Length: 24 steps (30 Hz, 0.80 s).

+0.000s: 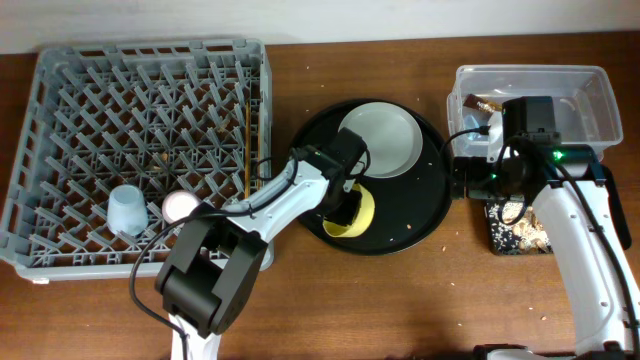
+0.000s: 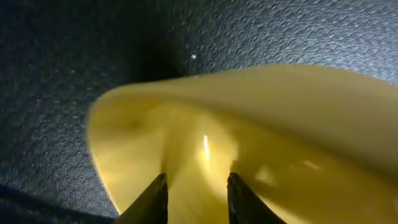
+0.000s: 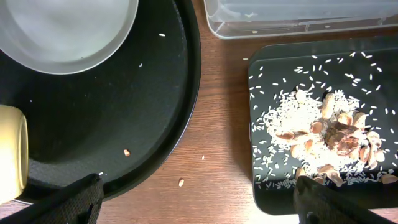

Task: Sort waste into correct bins and load items into the dishwasher rack
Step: 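Grasp the yellow bowl with left gripper and place it in the rack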

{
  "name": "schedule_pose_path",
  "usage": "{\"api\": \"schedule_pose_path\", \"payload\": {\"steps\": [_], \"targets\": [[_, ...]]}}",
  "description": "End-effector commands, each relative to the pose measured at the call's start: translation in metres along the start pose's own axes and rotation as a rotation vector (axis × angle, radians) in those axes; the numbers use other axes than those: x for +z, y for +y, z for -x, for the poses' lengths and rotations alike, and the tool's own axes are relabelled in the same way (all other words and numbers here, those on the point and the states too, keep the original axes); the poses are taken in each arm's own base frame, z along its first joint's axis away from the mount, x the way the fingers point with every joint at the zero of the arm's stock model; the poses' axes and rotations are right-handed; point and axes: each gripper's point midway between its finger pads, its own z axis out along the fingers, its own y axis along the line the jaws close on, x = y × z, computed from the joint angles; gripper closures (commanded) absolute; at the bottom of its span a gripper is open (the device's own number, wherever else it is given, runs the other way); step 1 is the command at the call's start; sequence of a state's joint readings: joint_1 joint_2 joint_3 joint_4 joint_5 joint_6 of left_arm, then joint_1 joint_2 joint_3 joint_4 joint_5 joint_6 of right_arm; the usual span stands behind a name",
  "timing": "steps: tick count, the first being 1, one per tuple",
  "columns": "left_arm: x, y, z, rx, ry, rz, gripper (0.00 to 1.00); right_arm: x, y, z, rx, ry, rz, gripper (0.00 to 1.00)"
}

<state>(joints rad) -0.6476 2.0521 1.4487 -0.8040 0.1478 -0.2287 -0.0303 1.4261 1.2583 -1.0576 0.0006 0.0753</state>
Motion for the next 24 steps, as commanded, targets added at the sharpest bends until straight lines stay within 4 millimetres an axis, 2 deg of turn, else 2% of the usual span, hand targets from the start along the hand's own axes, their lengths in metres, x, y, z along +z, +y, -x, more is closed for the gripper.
{"api": "schedule_pose_path", "payload": {"steps": [1,2,4,5,7,9,12,13,14,15,16,17,18,19,20,21,23,24], "targets": [[-0.038,-0.005,0.02,0.006,-0.032,0.008,0.68,0.0,-0.002,0.0,0.002,0.0,-0.01,0.02],[-0.052,-0.008,0.025,0.03,-0.037,0.008,0.65,0.0,-0.002,0.0,0.002,0.0,-0.01,0.01],[-0.094,-0.013,0.039,0.068,-0.064,0.022,0.58,0.0,-0.002,0.0,0.002,0.0,-0.01,0.02],[-0.103,-0.002,0.044,0.064,-0.085,0.096,0.52,0.0,-0.002,0.0,0.002,0.0,-0.01,0.02],[-0.089,0.003,0.037,0.061,-0.044,0.109,0.52,0.0,-0.002,0.0,0.002,0.0,-0.01,0.02],[-0.047,0.013,0.018,0.047,0.037,0.117,0.52,0.0,-0.002,0.0,0.002,0.0,-0.01,0.02],[-0.003,-0.001,0.005,0.039,0.114,0.003,0.53,0.0,-0.002,0.0,0.002,0.0,-0.01,0.02],[0.005,0.001,0.002,0.033,0.133,0.007,0.74,0.0,-0.002,0.0,0.002,0.0,-0.01,0.02],[0.004,0.004,0.004,0.029,0.128,0.01,0.96,0.0,-0.002,0.0,0.002,0.0,-0.01,0.01],[-0.005,0.008,0.009,0.017,0.123,0.018,1.0,0.0,-0.002,0.0,0.002,0.0,-0.01,0.01],[-0.028,0.015,0.019,-0.007,0.103,0.02,1.0,0.0,-0.002,0.0,0.002,0.0,-0.01,0.01],[-0.069,0.036,0.031,-0.053,0.05,0.071,1.0,0.0,-0.002,0.0,0.002,0.0,-0.01,0.02],[-0.12,0.076,0.039,-0.101,-0.032,0.21,1.0,0.0,-0.002,0.0,0.002,0.0,-0.01,0.02],[-0.17,0.125,0.04,-0.169,-0.126,0.422,1.0,0.0,-0.002,0.0,0.002,0.0,-0.01,0.02],[-0.245,0.193,0.027,-0.301,-0.25,0.787,1.0,0.0,-0.002,0.0,0.002,0.0,-0.01,0.02],[-0.292,0.232,0.012,-0.405,-0.307,1.052,1.0,0.0,-0.002,0.0,0.002,0.0,-0.01,0.02],[-0.312,0.272,-0.001,-0.491,-0.297,1.263,1.0,0.0,-0.002,0.0,0.002,0.0,-0.01,0.02],[-0.314,0.286,-0.007,-0.525,-0.29,1.347,1.0,0.0,-0.002,0.0,0.002,0.0,-0.01,0.02]]}}
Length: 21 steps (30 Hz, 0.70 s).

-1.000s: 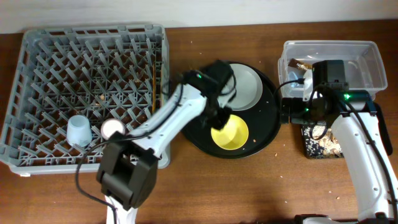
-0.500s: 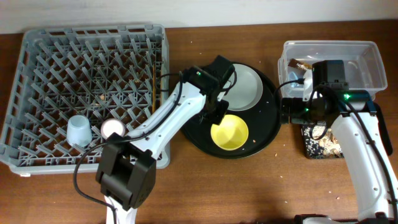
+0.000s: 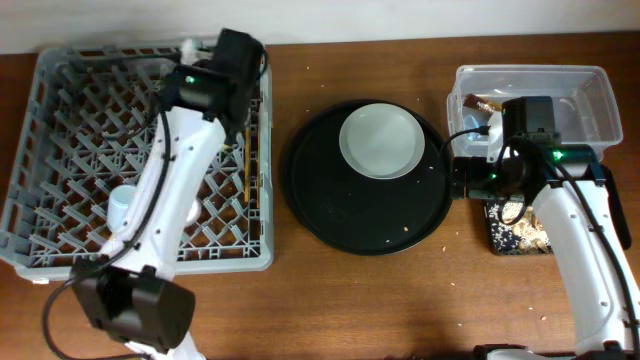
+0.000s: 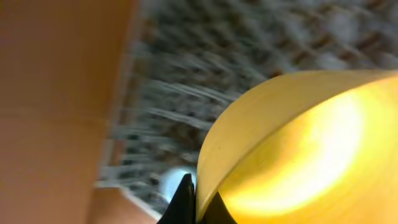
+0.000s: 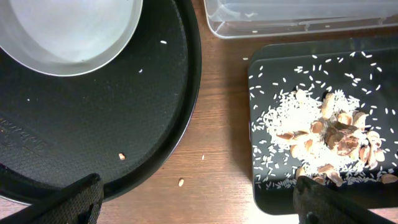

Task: Sort waste into correct bins and load items into the dishwasher rack
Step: 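Grasp the yellow bowl with left gripper and place it in the rack, then grasp the white plate rim with left gripper and stand it in rack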

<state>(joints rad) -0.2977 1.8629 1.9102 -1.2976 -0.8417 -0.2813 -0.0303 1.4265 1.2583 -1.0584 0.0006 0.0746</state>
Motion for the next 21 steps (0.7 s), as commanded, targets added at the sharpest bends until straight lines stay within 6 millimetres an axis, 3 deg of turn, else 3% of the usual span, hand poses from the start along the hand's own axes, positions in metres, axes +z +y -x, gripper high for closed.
{"api": "schedule_pose_path", "payload": {"steps": [1,3,6,10,13,16,19,20,21], "targets": [[0.04,0.045,0.006,-0.042,-0.05,0.444,1.0,0.0,-0.002,0.001,0.003,-0.001,-0.01,0.02],[0.06,0.028,0.004,0.004,-0.037,0.489,1.0,0.0,-0.002,0.001,0.003,-0.001,-0.01,0.01],[0.09,-0.016,-0.009,0.129,0.012,0.486,1.0,0.0,-0.002,0.001,0.003,-0.001,-0.01,0.02],[0.073,-0.055,-0.012,0.217,-0.023,0.439,1.0,0.0,-0.002,0.001,0.003,-0.001,-0.01,0.01],[0.078,-0.069,-0.026,0.233,0.042,0.341,0.96,0.0,-0.002,0.001,0.003,-0.001,-0.01,0.02],[0.081,-0.081,-0.042,0.255,0.112,0.251,0.82,0.0,-0.002,0.001,0.003,-0.001,-0.01,0.02],[0.075,-0.097,-0.063,0.275,0.223,0.101,0.45,0.0,-0.002,0.001,0.003,-0.001,-0.01,0.01],[0.063,-0.1,-0.064,0.277,0.249,0.045,0.43,0.0,-0.002,0.001,0.003,-0.001,-0.01,0.02],[0.031,-0.111,-0.055,0.24,0.256,-0.1,0.4,0.0,-0.002,0.001,0.003,-0.001,-0.01,0.01]]}}
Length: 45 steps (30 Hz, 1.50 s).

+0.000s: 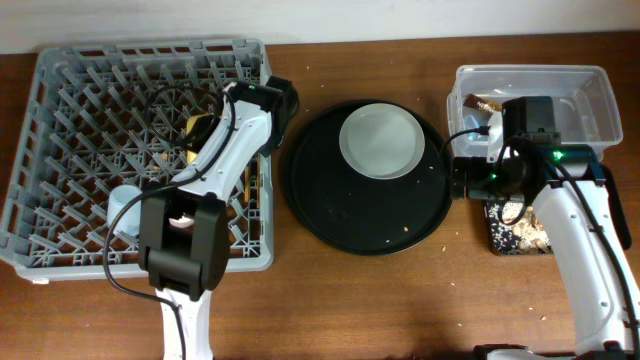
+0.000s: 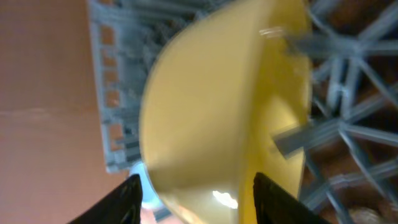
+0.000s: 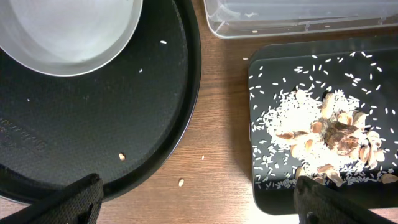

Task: Sort waste into correct bins and load items into the dishwasher rack

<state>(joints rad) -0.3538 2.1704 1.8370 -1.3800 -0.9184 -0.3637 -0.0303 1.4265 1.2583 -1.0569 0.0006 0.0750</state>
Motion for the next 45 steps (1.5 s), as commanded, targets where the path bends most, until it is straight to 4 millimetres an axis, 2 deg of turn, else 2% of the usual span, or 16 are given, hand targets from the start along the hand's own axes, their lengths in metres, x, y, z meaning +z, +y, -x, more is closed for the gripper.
{"api": "schedule_pose_path", "payload": {"steps": [1,4,6,10,12,16,19,21,23,26,27,30,36,38,44,45], "targets": [[-0.072,-0.024,0.01,-0.038,-0.028,-0.39,0.39,0.0,-0.002,0.0,0.003,0.001,-0.01,0.02],[-0.199,-0.099,0.031,0.126,-0.249,-1.012,0.35,0.0,-0.002,0.0,0.002,0.001,-0.01,0.02],[-0.232,-0.151,0.042,0.178,-0.336,-1.145,0.35,0.0,-0.002,0.0,0.003,0.001,-0.01,0.02],[-0.167,-0.251,0.052,-0.018,-0.049,-1.189,0.44,0.0,-0.002,0.0,0.003,0.001,-0.01,0.02],[-0.154,-0.263,0.05,-0.034,0.0,-1.19,0.49,0.0,-0.002,0.0,0.003,0.001,-0.01,0.02],[-0.147,-0.265,0.049,-0.032,0.003,-1.163,1.0,0.0,-0.002,0.0,0.003,0.001,-0.01,0.02],[-0.132,-0.257,0.048,-0.016,-0.012,-1.077,1.0,0.0,-0.002,0.0,0.003,0.001,-0.01,0.02],[-0.132,-0.238,0.046,0.016,-0.017,-1.065,1.0,0.0,-0.002,0.0,0.003,0.001,-0.01,0.02],[-0.144,-0.173,0.061,-0.022,-0.101,-0.989,1.0,0.0,-0.002,0.0,0.003,0.001,-0.01,0.02],[-0.156,0.013,0.063,-0.232,-0.32,-0.648,1.0,0.0,-0.002,0.0,0.003,0.001,-0.01,0.02],[-0.148,0.097,0.046,-0.331,-0.374,-0.369,1.0,0.0,-0.002,0.0,0.003,0.001,-0.01,0.01],[-0.137,0.2,0.011,-0.402,-0.372,0.082,1.0,0.0,-0.002,0.0,0.003,0.001,-0.01,0.02],[-0.032,0.205,-0.003,-0.449,-0.171,0.271,1.0,0.0,-0.002,0.0,0.003,0.001,-0.01,0.02],[0.007,0.16,-0.007,-0.426,-0.122,0.178,1.0,0.0,-0.002,0.0,0.003,0.001,-0.01,0.01],[0.024,0.125,-0.011,-0.397,-0.096,0.08,0.98,0.0,-0.002,0.0,0.003,0.001,-0.01,0.01],[0.022,0.126,-0.011,-0.401,-0.099,0.079,0.55,0.0,-0.002,0.0,0.003,0.001,-0.01,0.01]]}}
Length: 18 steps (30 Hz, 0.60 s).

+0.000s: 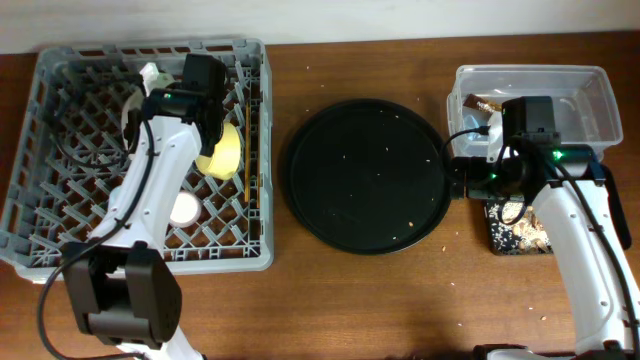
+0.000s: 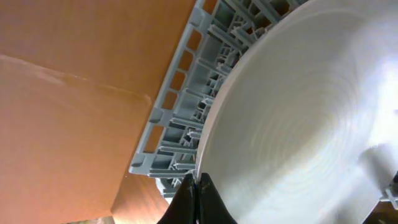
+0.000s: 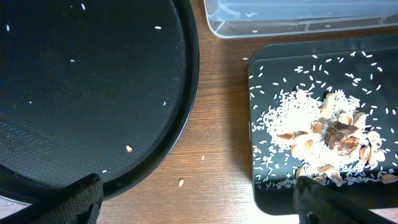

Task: Sort waste into correct bins and load items into the dishwasher rack

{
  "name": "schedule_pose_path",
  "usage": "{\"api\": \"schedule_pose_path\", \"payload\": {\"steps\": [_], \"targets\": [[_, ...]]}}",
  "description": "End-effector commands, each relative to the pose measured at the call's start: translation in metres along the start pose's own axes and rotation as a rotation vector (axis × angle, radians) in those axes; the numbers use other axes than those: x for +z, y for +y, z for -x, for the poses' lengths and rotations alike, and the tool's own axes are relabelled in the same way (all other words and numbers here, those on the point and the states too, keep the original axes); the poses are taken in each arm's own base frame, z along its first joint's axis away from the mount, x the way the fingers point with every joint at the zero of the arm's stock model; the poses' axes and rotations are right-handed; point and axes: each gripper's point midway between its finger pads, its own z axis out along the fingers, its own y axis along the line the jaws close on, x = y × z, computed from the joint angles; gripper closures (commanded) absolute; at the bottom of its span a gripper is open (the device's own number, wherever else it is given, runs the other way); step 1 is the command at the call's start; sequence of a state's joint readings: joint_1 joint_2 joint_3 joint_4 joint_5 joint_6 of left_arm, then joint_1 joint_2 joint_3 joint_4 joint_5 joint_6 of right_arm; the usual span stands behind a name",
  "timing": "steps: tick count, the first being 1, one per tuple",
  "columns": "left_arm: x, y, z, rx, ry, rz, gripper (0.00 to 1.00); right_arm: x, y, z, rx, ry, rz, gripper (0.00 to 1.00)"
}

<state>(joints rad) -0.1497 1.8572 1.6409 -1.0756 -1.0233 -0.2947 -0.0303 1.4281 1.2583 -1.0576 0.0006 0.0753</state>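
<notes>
My left gripper [image 2: 196, 186] is shut on the rim of a white bowl [image 2: 298, 124], which stands on edge over the grey dishwasher rack [image 2: 205, 106]. From overhead the left gripper [image 1: 160, 90] and the white bowl [image 1: 150, 73] are at the rack's [image 1: 60, 250] back left. A yellow bowl [image 1: 225, 150] lies in the rack to the right of that arm. My right gripper [image 3: 198, 196] hangs open over bare wood between the round black tray [image 3: 81, 81] and a black rectangular tray [image 3: 323, 124] of rice and nut shells.
The round black tray [image 1: 365, 175] carries only crumbs. A clear plastic bin [image 1: 540, 90] with a wrapper stands at the back right, beside the right arm. In the rack are a small white cup [image 1: 183, 208] and a thin yellow stick [image 1: 247, 140] near its right wall.
The white bowl has left the round black tray and is now in my left gripper at the rack's back left. The yellow bowl, then between the open fingers, lies free. The right arm is unmoved.
My left gripper was first at the yellow bowl on the round tray, then held it above the rack, then stood open around it inside the rack. Now the tray is bare of dishes, and the gripper holds the white bowl over the rack.
</notes>
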Motion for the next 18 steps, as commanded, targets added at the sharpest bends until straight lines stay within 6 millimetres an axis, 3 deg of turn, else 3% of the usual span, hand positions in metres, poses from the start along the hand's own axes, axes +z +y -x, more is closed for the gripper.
{"api": "schedule_pose_path", "payload": {"steps": [1,3,4,5,6,7,8,9,11,13,17,18], "targets": [[-0.005,0.006,0.001,-0.028,-0.006,-0.026,0.34,0.0,-0.002,0.0,0.002,-0.001,-0.01,0.02],[-0.028,0.008,0.011,-0.087,-0.02,-0.202,0.26,0.0,-0.002,0.0,0.002,-0.001,-0.01,0.01],[-0.052,0.007,0.018,-0.097,-0.048,-0.369,0.25,0.0,-0.002,0.0,0.002,-0.001,-0.01,0.02],[-0.094,0.008,0.025,-0.119,-0.106,-0.616,0.24,0.0,-0.002,0.0,0.002,-0.001,-0.01,0.02],[-0.127,0.022,0.023,-0.153,-0.154,-0.764,0.24,0.0,-0.002,0.0,0.002,-0.001,-0.01,0.02],[-0.147,0.035,0.016,-0.165,-0.177,-0.839,0.24,0.0,-0.002,0.0,0.002,-0.001,-0.01,0.02],[-0.166,0.056,0.001,-0.175,-0.196,-0.886,0.01,0.0,-0.002,0.0,0.002,-0.001,-0.01,0.01],[-0.178,0.08,-0.018,-0.182,-0.208,-0.897,0.01,0.0,-0.002,0.0,0.002,-0.001,-0.01,0.01],[-0.194,0.115,-0.05,-0.203,-0.232,-0.903,0.01,0.0,-0.002,0.0,0.002,-0.001,-0.01,0.02],[-0.208,0.137,-0.074,-0.224,-0.255,-0.933,0.01,0.0,-0.002,0.0,0.002,-0.001,-0.01,0.02],[-0.204,0.147,-0.127,-0.148,-0.143,-0.916,0.01,0.0,-0.002,0.0,0.002,-0.001,-0.01,0.02],[-0.199,0.149,-0.149,-0.093,-0.076,-0.892,0.01,0.0,-0.002,0.0,0.002,-0.001,-0.01,0.02]]}}
